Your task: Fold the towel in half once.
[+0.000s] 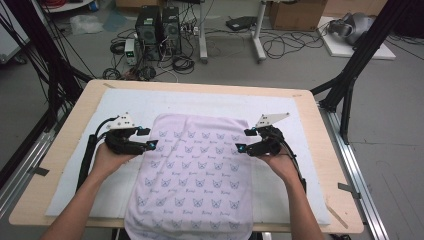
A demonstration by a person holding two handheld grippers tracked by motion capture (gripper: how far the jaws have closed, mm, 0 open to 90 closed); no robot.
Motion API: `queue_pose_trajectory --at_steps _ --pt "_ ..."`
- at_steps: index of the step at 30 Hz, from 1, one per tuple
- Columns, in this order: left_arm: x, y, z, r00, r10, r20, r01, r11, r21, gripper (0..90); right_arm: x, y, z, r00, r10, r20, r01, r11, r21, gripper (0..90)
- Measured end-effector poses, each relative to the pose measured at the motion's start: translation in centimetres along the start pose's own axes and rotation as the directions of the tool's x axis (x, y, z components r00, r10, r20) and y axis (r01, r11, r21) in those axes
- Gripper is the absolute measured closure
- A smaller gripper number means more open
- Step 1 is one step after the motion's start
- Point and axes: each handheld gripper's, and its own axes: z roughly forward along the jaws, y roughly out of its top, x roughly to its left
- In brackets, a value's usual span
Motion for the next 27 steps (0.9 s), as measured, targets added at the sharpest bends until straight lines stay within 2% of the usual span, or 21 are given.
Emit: queue_pose_trajectory --at_steps 4,7,9,10,13,15,17,21,23,27 --pt "1.6 1.0 0.7 0.9999 -0.015 -0.007 0.015 0.9997 0.018 41.6 -1.2 0.7 0.4 0.9999 0.003 0.016 -0.003 1.0 0.02 29.1" --pt "2.5 2.0 1.3 0.9999 -0.008 -0.013 0.009 0.9992 0.038 43.9 -2.0 1.6 0.7 0.9998 -0.012 0.015 0.012 0.999 0.034 31.4" --pt "3.0 2.5 1.7 0.9999 -0.01 -0.013 0.011 0.999 0.043 44.6 -2.9 2.6 0.9 0.9999 -0.008 0.012 0.008 0.999 0.038 31.3" --pt "3.4 2.9 2.1 0.9999 -0.007 -0.016 0.008 0.9984 0.055 44.7 -3.2 2.8 0.9 0.9998 -0.012 0.018 0.011 1.0 0.024 31.6" --pt "4.2 3.3 3.1 0.9998 -0.013 -0.015 0.014 0.9973 0.071 45.0 -4.5 3.3 1.4 0.9989 0.028 0.039 -0.029 0.999 0.045 32.0" --pt "4.8 3.1 3.5 0.9996 -0.027 -0.009 0.028 0.9972 0.069 45.3 -5.2 3.1 1.9 0.9969 0.054 0.057 -0.057 0.997 0.05 32.8" --pt "5.5 2.5 3.9 0.9986 -0.041 -0.032 0.044 0.9955 0.084 46.0 -5.8 2.5 2.4 0.9953 0.073 0.064 -0.078 0.995 0.068 33.2" --pt "6.8 1.4 4.9 0.9955 -0.069 -0.064 0.077 0.9886 0.13 50.2 -6.4 1.8 3.0 0.9932 0.076 0.088 -0.085 0.991 0.107 37.9" --pt "7.0 1.0 5.5 0.9932 -0.077 -0.088 0.089 0.985 0.147 51.6 -6.6 1.5 3.2 0.9919 0.071 0.105 -0.083 0.991 0.11 39.7" --pt "7.3 0.4 6.7 0.9904 -0.086 -0.108 0.103 0.9812 0.163 55.9 -7.3 0.4 3.7 0.9841 0.1 0.146 -0.118 0.986 0.118 43.5"
